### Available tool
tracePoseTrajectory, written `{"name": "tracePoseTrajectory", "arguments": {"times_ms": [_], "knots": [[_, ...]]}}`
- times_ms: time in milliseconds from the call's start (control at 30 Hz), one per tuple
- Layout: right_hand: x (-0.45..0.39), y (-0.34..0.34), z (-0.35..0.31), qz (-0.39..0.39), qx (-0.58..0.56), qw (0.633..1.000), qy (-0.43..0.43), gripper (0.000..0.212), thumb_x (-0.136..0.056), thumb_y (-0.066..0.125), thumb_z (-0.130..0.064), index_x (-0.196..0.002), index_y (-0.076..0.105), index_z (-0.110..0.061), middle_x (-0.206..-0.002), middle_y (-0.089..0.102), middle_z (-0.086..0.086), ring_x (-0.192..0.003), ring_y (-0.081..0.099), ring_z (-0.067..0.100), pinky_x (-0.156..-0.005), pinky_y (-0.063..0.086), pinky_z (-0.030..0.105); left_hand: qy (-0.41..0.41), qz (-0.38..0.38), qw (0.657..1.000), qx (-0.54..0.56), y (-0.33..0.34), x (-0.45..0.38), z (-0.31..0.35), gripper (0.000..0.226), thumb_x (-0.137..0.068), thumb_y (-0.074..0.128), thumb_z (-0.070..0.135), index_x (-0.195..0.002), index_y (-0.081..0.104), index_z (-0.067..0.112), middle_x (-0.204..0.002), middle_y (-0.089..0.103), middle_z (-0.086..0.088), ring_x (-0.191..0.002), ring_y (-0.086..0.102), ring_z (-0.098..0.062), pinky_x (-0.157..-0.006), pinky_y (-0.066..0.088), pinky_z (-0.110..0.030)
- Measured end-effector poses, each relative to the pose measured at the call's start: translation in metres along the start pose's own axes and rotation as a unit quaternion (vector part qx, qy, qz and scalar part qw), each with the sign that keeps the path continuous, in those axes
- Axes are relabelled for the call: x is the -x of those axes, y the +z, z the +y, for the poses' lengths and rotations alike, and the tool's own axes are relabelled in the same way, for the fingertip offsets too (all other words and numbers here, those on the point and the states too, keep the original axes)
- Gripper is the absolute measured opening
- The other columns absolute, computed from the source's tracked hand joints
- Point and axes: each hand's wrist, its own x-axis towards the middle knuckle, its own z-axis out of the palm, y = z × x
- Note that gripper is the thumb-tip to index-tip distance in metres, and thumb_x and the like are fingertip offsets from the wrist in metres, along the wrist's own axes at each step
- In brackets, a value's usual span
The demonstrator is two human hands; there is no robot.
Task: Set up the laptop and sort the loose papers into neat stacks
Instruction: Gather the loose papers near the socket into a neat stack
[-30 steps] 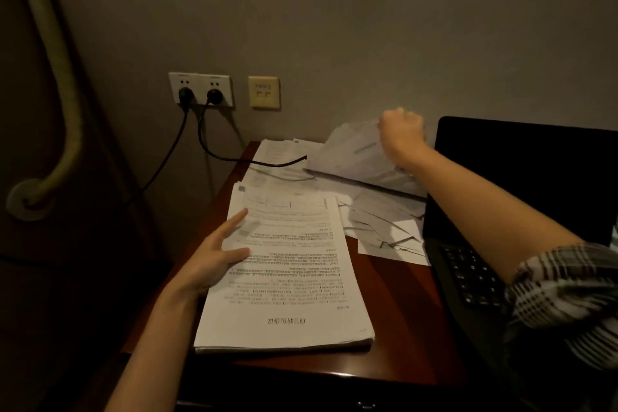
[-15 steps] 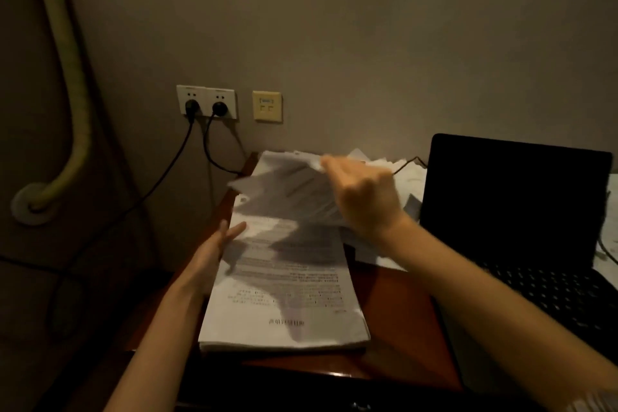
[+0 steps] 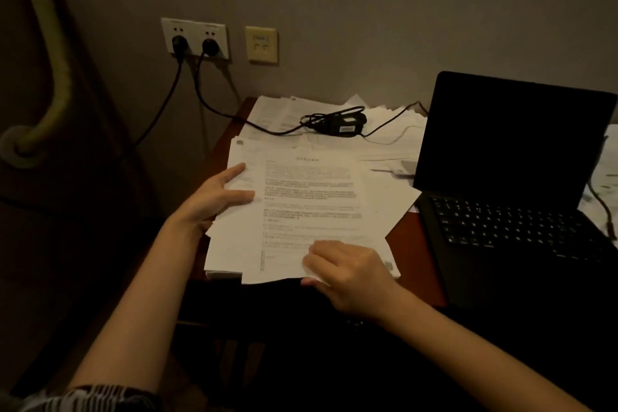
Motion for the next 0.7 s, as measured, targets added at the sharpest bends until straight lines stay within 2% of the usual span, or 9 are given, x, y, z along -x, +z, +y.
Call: {"name": "tracePoseTrajectory", "arguments": {"times_ms": [67, 133, 200, 267, 367, 433, 533, 633, 700], "knots": [[0.000, -0.013, 0.000, -0.059, -0.058, 0.994, 0.070, 0.065, -0.094, 0.025, -0.063, -0.098, 0.069, -0.014, -0.099, 0.070, 0.001, -0.090, 0.065, 0.019, -0.069, 0.053, 0.027, 0.018, 0.013, 0.999, -0.041, 0.002, -0.001, -0.002, 0.081, -0.080, 0.066, -0.006, -0.146, 0.033, 0.029, -0.127, 0.049, -0.007, -0.100, 0.062, -0.027, -0.072, 0.054, -0.035], [-0.004, -0.030, 0.003, -0.024, -0.128, 0.958, 0.254, 0.075, -0.087, 0.019, -0.072, -0.114, 0.066, -0.020, -0.113, 0.067, -0.003, -0.105, 0.061, 0.017, -0.082, 0.048, 0.029, 0.025, 0.021, 0.998, -0.057, 0.002, -0.003, -0.003, 0.085, -0.080, 0.066, -0.007, -0.148, 0.030, 0.028, -0.131, 0.047, -0.008, -0.104, 0.059, -0.026, -0.074, 0.053, -0.034], [-0.003, -0.038, 0.029, -0.035, -0.111, 0.869, 0.480, 0.063, -0.089, 0.032, -0.065, -0.126, 0.056, -0.020, -0.121, 0.062, 0.000, -0.110, 0.058, 0.020, -0.085, 0.045, 0.031, 0.031, 0.018, 0.998, -0.058, 0.001, -0.004, -0.005, 0.094, -0.078, 0.066, -0.008, -0.151, 0.018, 0.026, -0.136, 0.045, -0.009, -0.111, 0.056, -0.028, -0.080, 0.053, -0.038], [0.000, -0.044, 0.054, -0.073, -0.150, 0.767, 0.620, 0.056, -0.093, 0.048, -0.048, -0.134, 0.046, -0.010, -0.126, 0.056, 0.005, -0.112, 0.054, 0.024, -0.086, 0.047, 0.033, 0.033, 0.017, 0.998, -0.050, -0.001, -0.006, -0.005, 0.105, -0.078, 0.066, -0.009, -0.152, 0.000, 0.024, -0.139, 0.046, -0.011, -0.116, 0.055, -0.030, -0.086, 0.050, -0.044], [0.000, -0.052, 0.066, 0.061, -0.408, 0.595, 0.690, 0.035, -0.093, 0.058, -0.024, -0.123, 0.048, -0.009, -0.121, 0.053, 0.005, -0.118, 0.047, 0.022, -0.088, 0.051, 0.040, 0.015, 0.036, 0.998, -0.040, -0.002, -0.007, -0.005, 0.113, -0.079, 0.065, -0.009, -0.149, -0.018, 0.021, -0.134, 0.049, -0.011, -0.117, 0.054, -0.033, -0.093, 0.045, -0.047], [0.000, -0.052, 0.065, 0.131, -0.501, 0.506, 0.690, 0.030, -0.090, 0.061, -0.011, -0.116, 0.046, -0.010, -0.120, 0.051, 0.007, -0.119, 0.045, 0.022, -0.092, 0.050, 0.045, 0.000, 0.028, 0.999, -0.035, -0.005, -0.006, -0.005, 0.104, -0.081, 0.063, -0.008, -0.151, -0.009, 0.020, -0.131, 0.051, -0.011, -0.112, 0.057, -0.032, -0.092, 0.047, -0.047], [0.003, -0.046, 0.068, 0.185, -0.519, 0.467, 0.691, 0.032, -0.087, 0.061, 0.001, -0.113, 0.043, -0.002, -0.111, 0.055, 0.013, -0.105, 0.054, 0.022, -0.078, 0.055, 0.039, 0.013, -0.025, 0.998, -0.064, -0.005, -0.001, -0.002, 0.064, -0.085, 0.058, -0.005, -0.136, 0.031, 0.023, -0.130, 0.055, -0.011, -0.105, 0.061, -0.028, -0.084, 0.052, -0.043], [-0.002, -0.039, 0.069, 0.192, -0.514, 0.463, 0.696, 0.018, -0.086, 0.059, 0.006, -0.103, 0.054, 0.009, -0.092, 0.058, 0.017, -0.076, 0.057, 0.019, -0.054, 0.054, 0.024, 0.040, -0.040, 0.996, -0.071, -0.004, -0.003, -0.002, 0.063, -0.082, 0.065, 0.004, -0.132, 0.036, 0.030, -0.126, 0.058, -0.006, -0.109, 0.062, -0.027, -0.083, 0.053, -0.041], [-0.008, -0.037, 0.068, 0.148, -0.506, 0.493, 0.692, 0.010, -0.088, 0.059, 0.004, -0.097, 0.055, 0.006, -0.082, 0.058, 0.014, -0.065, 0.055, 0.017, -0.043, 0.048, 0.020, 0.060, -0.036, 0.994, -0.084, -0.003, -0.002, -0.004, 0.068, -0.078, 0.071, 0.005, -0.131, 0.038, 0.032, -0.122, 0.061, -0.004, -0.106, 0.064, -0.026, -0.081, 0.055, -0.041]]}}
